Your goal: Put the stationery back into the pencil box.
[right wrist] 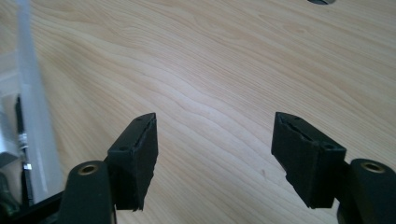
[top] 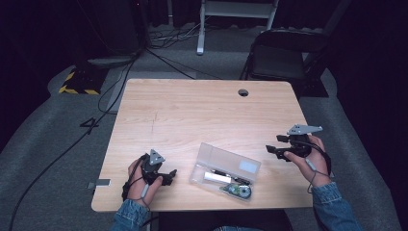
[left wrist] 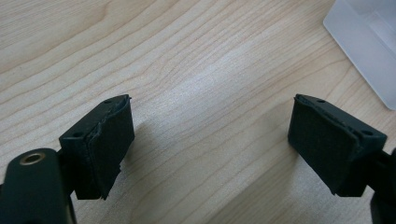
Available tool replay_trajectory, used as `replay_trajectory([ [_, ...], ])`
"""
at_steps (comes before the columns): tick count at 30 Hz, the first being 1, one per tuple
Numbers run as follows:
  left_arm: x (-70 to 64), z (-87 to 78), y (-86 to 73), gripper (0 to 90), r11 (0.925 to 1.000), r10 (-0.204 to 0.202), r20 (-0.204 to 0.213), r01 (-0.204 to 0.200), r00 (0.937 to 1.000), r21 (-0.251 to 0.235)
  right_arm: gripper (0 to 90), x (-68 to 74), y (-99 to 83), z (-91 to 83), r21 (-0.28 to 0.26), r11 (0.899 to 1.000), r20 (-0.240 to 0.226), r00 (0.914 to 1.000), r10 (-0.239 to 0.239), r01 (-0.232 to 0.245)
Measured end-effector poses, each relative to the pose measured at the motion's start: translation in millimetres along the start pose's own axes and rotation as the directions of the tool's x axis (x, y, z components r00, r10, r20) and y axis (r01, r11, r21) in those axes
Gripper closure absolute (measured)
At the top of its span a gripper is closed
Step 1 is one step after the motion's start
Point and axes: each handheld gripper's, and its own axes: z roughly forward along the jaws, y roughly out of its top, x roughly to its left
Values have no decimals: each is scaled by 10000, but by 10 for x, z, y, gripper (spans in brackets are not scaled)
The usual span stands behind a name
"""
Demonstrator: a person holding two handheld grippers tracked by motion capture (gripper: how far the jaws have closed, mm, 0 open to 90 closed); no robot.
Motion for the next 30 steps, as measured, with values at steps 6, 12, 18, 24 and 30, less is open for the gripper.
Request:
replay_trajectory([
  [6,5,0,2,148,10000,54,-30,-54,10000,4,329,-153,-135,75,91,9993,312,9989,349,-352],
  [12,4,0,2,148,10000,45,-26,-45,10000,9,329,-269,-259,176,201,9979,550,9967,603,-615],
  [18,4,3,2,147,10000,60,-47,-60,10000,-21,329,-353,-363,294,259,9968,671,9951,732,-751],
  [24,4,3,2,147,10000,62,-51,-62,10000,-22,329,-378,-436,382,415,9964,692,9951,706,-736],
  [30,4,3,2,147,10000,62,-48,-62,10000,-21,316,-367,-481,457,603,9959,718,9954,630,-674],
])
